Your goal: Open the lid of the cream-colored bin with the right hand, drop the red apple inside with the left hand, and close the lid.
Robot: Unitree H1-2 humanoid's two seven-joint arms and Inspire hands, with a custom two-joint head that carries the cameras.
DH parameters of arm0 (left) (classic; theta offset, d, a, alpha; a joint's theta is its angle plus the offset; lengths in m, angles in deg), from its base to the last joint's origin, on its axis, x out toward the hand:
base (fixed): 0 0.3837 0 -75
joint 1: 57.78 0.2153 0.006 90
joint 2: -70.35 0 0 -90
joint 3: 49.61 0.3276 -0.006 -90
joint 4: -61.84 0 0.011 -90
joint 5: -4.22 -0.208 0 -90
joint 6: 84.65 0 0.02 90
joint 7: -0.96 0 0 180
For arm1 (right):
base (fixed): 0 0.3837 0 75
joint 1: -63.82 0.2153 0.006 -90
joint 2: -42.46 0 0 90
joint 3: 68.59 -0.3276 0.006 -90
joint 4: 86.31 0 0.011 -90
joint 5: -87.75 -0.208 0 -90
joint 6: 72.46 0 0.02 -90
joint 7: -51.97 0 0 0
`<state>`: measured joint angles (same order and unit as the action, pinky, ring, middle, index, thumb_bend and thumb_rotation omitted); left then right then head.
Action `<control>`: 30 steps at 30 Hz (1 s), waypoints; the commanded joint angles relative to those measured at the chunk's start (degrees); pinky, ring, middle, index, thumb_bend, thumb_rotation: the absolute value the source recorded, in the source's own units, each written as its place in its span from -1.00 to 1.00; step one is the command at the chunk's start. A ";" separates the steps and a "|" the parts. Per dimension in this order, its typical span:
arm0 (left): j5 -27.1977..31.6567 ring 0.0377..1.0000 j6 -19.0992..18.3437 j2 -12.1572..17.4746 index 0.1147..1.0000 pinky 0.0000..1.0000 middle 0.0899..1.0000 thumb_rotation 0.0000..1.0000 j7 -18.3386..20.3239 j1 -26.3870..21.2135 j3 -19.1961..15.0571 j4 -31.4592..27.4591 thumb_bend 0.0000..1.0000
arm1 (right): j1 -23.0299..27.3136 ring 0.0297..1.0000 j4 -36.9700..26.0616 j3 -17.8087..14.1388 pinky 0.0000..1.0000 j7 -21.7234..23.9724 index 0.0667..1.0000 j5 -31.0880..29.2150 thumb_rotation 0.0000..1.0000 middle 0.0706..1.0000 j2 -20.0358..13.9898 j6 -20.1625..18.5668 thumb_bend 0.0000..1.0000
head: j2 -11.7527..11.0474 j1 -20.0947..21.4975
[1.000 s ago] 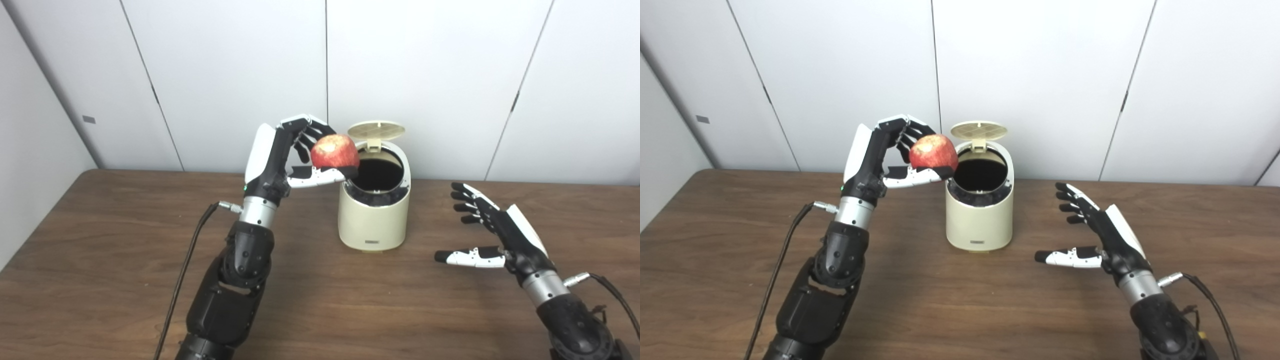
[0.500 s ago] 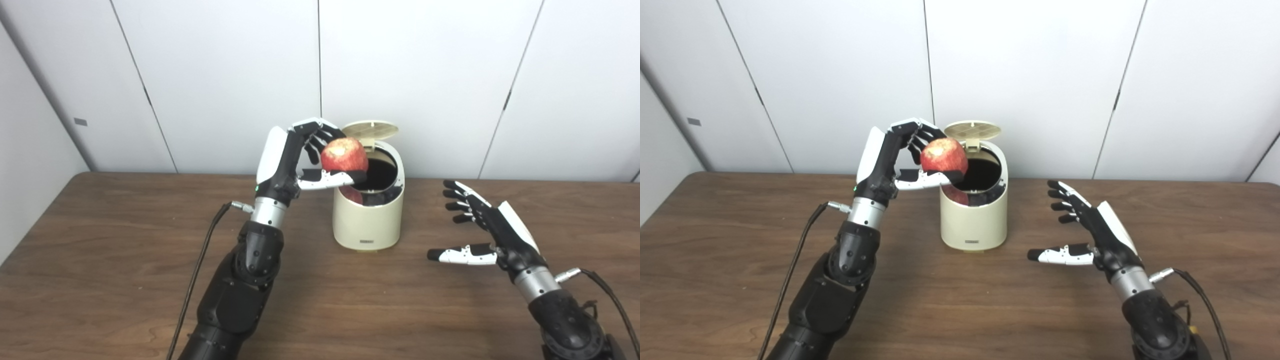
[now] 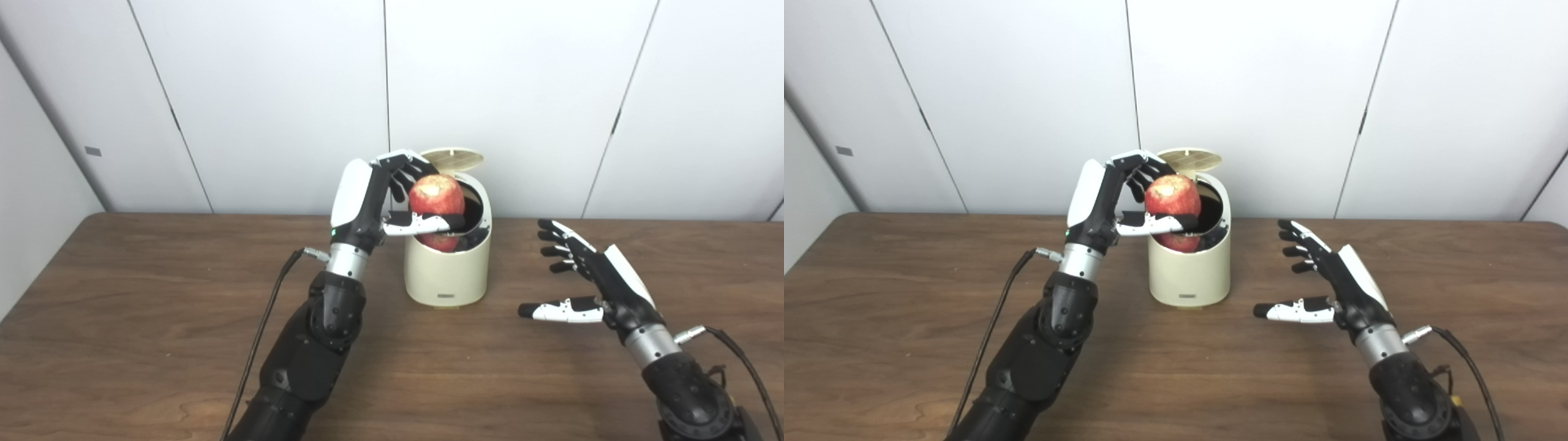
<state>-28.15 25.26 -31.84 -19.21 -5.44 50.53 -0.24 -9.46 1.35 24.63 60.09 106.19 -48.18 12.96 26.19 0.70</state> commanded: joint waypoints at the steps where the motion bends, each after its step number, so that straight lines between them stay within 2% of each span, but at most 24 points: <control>1: -2.43 -0.32 2.60 0.41 -0.16 -0.48 -0.16 -1.00 -3.15 -3.69 0.80 0.18 0.05 | 1.97 0.61 -2.24 -0.26 0.44 -1.13 0.76 0.01 -0.57 0.73 0.01 0.70 0.51 | 0.08 0.13; 4: -5.78 -0.35 2.78 0.95 -0.16 -0.55 -0.17 -1.00 -5.92 -4.24 2.30 1.69 0.05 | 1.90 0.61 -2.70 -0.18 0.42 -1.16 0.76 0.41 -0.57 0.73 0.04 0.49 0.51 | 0.12 0.19; 11: -12.46 -0.36 2.48 2.32 -0.14 -0.54 -0.20 -1.00 -11.69 -5.46 6.01 4.71 0.05 | 1.56 0.62 -3.46 -0.24 0.44 -0.89 0.77 0.36 -0.55 0.73 0.07 0.28 0.50 | 0.36 0.51; 19: -17.18 -0.24 0.29 3.58 -0.06 -0.38 -0.21 -1.00 -15.43 -5.73 9.65 5.42 0.04 | 1.21 0.63 -3.90 -0.52 0.46 -0.73 0.77 -0.19 -0.54 0.74 0.08 -0.04 0.50 | 0.66 0.56; 20: -17.34 -0.22 -0.08 3.59 -0.11 -0.37 -0.16 -1.00 -15.58 -5.72 9.86 5.40 0.04 | 1.18 0.63 -3.90 -0.53 0.46 -0.78 0.77 -0.21 -0.55 0.74 0.07 0.02 0.50 | 0.66 0.56; 22: -17.67 -0.18 -0.68 3.64 0.09 -0.33 -0.14 -1.00 -15.75 -5.72 10.16 5.36 0.09 | 1.18 0.63 -4.00 -0.48 0.47 -0.84 0.77 0.01 -0.56 0.74 0.11 -0.21 0.50 | 0.66 0.56; 25: -17.91 -0.16 -1.49 3.73 0.17 -0.31 -0.13 -1.00 -15.87 -5.55 10.40 4.91 0.10 | 1.10 0.62 -4.14 -0.40 0.49 -0.94 0.76 0.12 -0.56 0.73 0.14 -0.22 0.50 | 0.76 0.52; 26: -17.93 -0.15 -1.64 3.77 0.18 -0.30 -0.07 -0.81 -15.96 -5.53 10.48 4.86 0.60 | 1.09 0.62 -4.11 -0.40 0.49 -0.93 0.77 0.05 -0.56 0.73 0.13 -0.21 0.50 | 0.76 0.52; 27: -17.94 -0.14 -1.86 3.82 0.18 -0.29 -0.04 -0.75 -15.96 -5.50 10.54 4.78 0.77 | 1.10 0.61 -4.01 -0.41 0.48 -0.93 0.77 -0.05 -0.56 0.73 0.12 -0.10 0.50 | 0.76 0.52; 30: -18.14 -0.09 -2.80 3.90 0.21 -0.24 0.04 -0.69 -15.89 -5.25 10.64 4.26 0.92 | 1.06 0.62 -4.04 -0.44 0.48 -0.88 0.76 -0.13 -0.57 0.73 0.11 -0.25 0.51 | 0.86 0.41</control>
<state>-45.67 23.22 -28.56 -34.58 -8.58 61.15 5.23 -9.87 -0.51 24.63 60.11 106.50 -47.89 11.80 26.98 1.05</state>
